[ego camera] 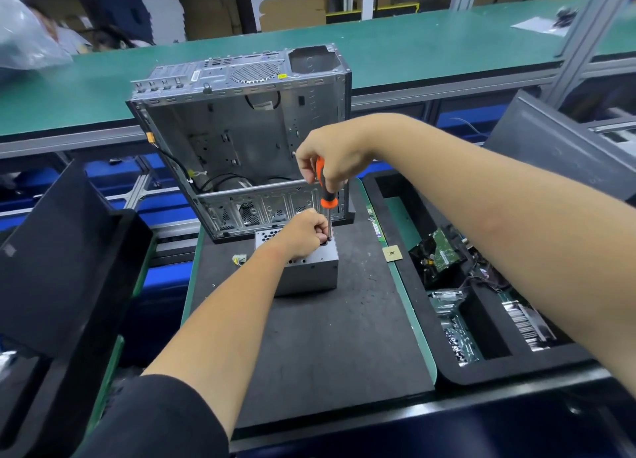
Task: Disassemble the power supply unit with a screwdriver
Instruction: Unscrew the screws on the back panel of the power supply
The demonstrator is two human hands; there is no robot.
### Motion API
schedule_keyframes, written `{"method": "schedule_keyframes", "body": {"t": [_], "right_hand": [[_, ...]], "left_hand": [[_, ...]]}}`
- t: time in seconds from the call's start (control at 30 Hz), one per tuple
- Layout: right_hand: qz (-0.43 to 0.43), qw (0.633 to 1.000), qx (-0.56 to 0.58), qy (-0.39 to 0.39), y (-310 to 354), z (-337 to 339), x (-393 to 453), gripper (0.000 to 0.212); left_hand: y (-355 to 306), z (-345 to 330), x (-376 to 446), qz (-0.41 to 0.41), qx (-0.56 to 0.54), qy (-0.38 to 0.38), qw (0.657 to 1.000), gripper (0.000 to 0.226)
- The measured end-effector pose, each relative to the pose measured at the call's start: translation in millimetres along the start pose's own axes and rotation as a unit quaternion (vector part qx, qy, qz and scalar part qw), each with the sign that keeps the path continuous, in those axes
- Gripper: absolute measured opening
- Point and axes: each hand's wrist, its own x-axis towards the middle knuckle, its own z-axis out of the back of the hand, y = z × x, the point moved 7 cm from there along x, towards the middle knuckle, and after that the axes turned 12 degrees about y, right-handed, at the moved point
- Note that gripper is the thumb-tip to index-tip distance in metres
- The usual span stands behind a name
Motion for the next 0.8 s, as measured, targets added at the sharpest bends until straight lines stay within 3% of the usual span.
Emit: {"method": "schedule_keyframes", "body": {"t": [0.07,0.13,0.2,0.43,0.63,0.7,0.8], "right_hand": [[-0.016,1.0,0.011,-0.006,-3.2,-3.5,-1.8,0.024],[-0.087,0.995,-0.042,-0.02,-7.5,-0.8,-3.4,0.051],[-0.129,0.989,-0.069,-0.034,-9.2,4.0,-2.2,0.062],[-0.009,0.997,-0.067,-0.03,8.6,4.4,6.3,0.009],[0.014,0.999,-0.025,-0.023,8.5,1.3,3.5,0.021],[-0.012,0.999,-0.035,-0.031,7.8,0.5,2.9,0.017],[-0.091,0.987,-0.125,-0.046,2.7,4.4,1.1,0.033]], "left_hand": [[1.5,0.0,0.7,-0.002,0.002,-0.003,1.0,0.033],[1.0,0.6,-0.2,-0.007,0.005,-0.007,1.0,0.04],[1.1,-0.2,0.6,-0.007,0.015,-0.003,1.0,0.041],[6.7,-2.3,3.3,-0.005,0.009,0.004,1.0,0.022],[3.9,-1.5,3.2,-0.005,0.013,0.002,1.0,0.034],[3.4,-1.2,1.3,-0.007,0.008,0.002,1.0,0.035],[-0.7,0.8,-1.3,-0.017,0.008,-0.002,1.0,0.039]]}}
